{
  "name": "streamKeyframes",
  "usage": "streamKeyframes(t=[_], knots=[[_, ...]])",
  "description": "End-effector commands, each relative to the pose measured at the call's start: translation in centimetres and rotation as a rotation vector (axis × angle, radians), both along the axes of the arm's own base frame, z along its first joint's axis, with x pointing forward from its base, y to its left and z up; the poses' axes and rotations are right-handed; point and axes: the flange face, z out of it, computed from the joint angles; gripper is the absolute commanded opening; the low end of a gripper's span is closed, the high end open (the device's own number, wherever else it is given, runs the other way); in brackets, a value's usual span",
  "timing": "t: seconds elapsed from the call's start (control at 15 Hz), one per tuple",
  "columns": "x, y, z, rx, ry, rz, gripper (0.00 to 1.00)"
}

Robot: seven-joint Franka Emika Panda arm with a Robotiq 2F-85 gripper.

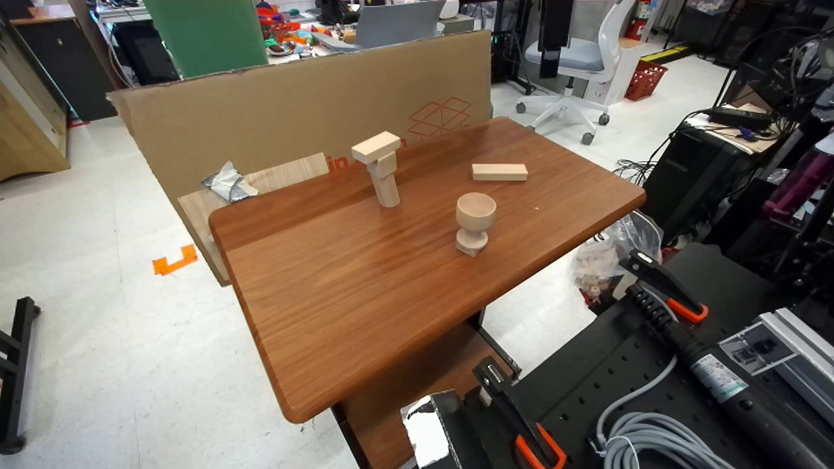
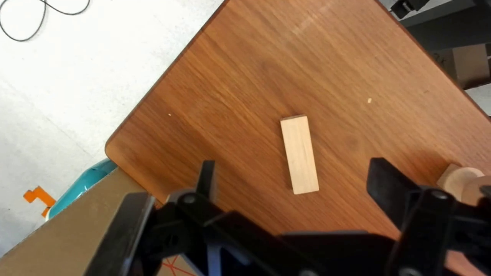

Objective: Put the rectangular block on the cup

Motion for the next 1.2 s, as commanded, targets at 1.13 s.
streamKeyframes(t=[1.13], knots=[[2.0,1.7,-10.1,0.07,0.073,-0.164,1.0]])
